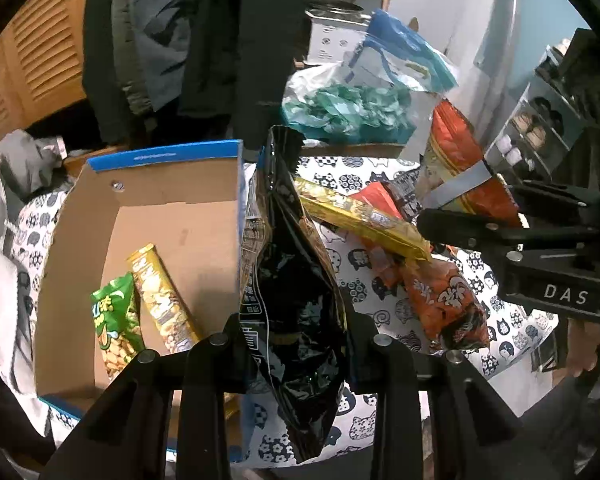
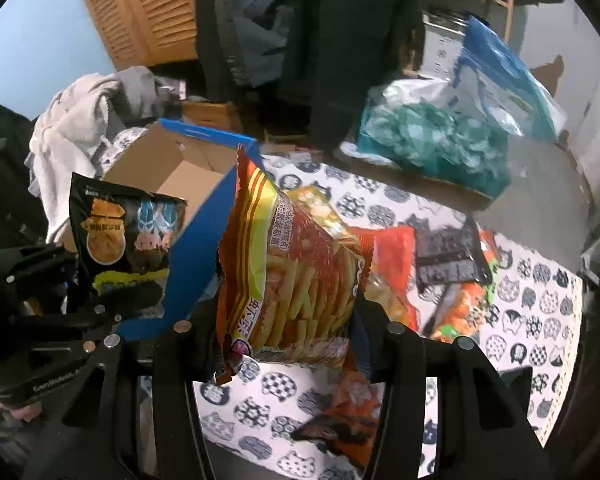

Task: Organize snacks
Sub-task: 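Carry both bags over the box and release them inside, then move both open tools back over the remaining snack pile, then grasp the orange hand-print chip bag with the right tool while the left tool grasps the yellow wafer stick, then carry both snacks into the cardboard box and open both tools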

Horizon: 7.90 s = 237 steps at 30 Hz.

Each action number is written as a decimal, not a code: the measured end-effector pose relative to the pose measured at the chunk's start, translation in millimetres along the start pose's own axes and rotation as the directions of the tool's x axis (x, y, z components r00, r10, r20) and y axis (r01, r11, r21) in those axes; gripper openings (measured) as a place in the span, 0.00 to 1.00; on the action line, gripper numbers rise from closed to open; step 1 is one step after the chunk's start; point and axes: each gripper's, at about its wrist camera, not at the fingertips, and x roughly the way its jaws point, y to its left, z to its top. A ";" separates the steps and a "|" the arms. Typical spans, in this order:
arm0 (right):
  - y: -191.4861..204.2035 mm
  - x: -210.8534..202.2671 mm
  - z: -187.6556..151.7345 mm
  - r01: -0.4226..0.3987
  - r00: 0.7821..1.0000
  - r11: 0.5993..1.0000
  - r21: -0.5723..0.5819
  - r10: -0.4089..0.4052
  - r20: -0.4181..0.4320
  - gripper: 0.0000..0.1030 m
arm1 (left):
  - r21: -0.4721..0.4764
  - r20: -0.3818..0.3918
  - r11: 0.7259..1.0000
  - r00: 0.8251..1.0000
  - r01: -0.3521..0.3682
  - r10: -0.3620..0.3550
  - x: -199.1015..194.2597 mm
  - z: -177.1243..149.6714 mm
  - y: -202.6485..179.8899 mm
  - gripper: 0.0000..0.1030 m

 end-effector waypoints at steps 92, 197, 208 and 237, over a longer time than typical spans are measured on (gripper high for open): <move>-25.3 43.9 -26.9 0.098 0.982 0.990 0.100 -0.080 -0.168 0.80 | 0.008 -0.104 0.998 0.992 -0.065 0.065 22.9 -16.7 21.8 0.67; -181.9 48.0 -85.1 0.124 0.985 0.951 0.284 -0.082 -0.155 0.50 | -0.360 -0.253 0.933 0.965 -0.033 -0.064 219.3 50.9 -47.2 0.31; -161.7 44.8 -76.5 0.127 0.986 0.959 0.253 -0.095 -0.137 0.50 | -0.233 -0.205 0.972 0.978 -0.013 -0.036 177.7 44.9 -57.8 0.31; -95.4 23.9 -34.6 0.108 0.993 0.981 0.163 -0.100 -0.056 0.50 | -0.040 0.003 0.996 0.997 -0.082 0.082 55.0 28.6 -40.1 0.30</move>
